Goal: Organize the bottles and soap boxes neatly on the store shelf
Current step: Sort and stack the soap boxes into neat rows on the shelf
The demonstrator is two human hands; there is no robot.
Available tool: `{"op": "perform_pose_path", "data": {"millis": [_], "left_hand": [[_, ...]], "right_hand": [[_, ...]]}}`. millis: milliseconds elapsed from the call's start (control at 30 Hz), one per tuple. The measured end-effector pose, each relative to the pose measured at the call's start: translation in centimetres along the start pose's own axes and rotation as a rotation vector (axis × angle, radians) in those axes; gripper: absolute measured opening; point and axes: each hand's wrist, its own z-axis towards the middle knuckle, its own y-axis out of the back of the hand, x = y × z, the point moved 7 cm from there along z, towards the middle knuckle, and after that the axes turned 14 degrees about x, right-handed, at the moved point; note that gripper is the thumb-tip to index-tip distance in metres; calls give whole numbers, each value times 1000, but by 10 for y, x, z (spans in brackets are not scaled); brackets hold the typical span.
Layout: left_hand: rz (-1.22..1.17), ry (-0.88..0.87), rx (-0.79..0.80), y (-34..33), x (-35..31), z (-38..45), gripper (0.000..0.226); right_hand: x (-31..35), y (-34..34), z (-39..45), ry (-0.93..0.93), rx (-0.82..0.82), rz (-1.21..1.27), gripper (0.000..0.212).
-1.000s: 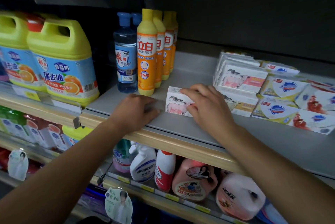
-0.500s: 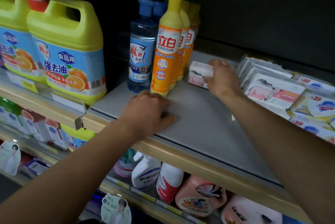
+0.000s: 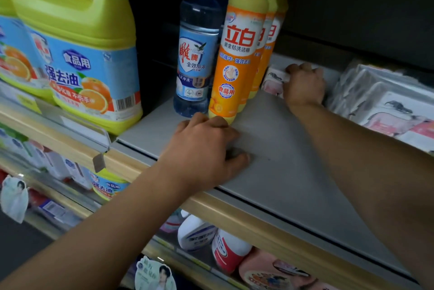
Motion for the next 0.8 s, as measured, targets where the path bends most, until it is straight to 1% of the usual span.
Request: {"op": "perform_pose_path", "data": {"millis": [133, 333, 400, 467, 533, 600, 700, 800], "left_hand": [[-6, -1, 9, 0, 0, 0, 55], [-9, -5, 2, -1, 1, 0, 56], [-13, -11, -2, -1, 2, 1, 56], [-15, -13, -1, -2, 3, 1, 59], [-15, -15, -7, -2, 3, 1, 60], [-13, -18, -11, -2, 3, 1, 60], [-6, -17, -28, -3, 3, 2, 52], [0, -10, -31, -3, 3, 2, 50]], "right_hand": [[2, -5, 9, -19, -7, 6, 34], [2, -11, 22, 7, -42, -26, 26], [-1, -12, 25, -18, -68, 7, 23], [-3, -11, 25, -67, -101, 57, 24], [-3, -12, 23, -92, -101, 68, 26], [-1, -14, 22, -80, -58, 23, 30], [5, -15, 19, -76, 83, -54, 44], [10, -8, 9, -117, 225, 20, 57]]}}
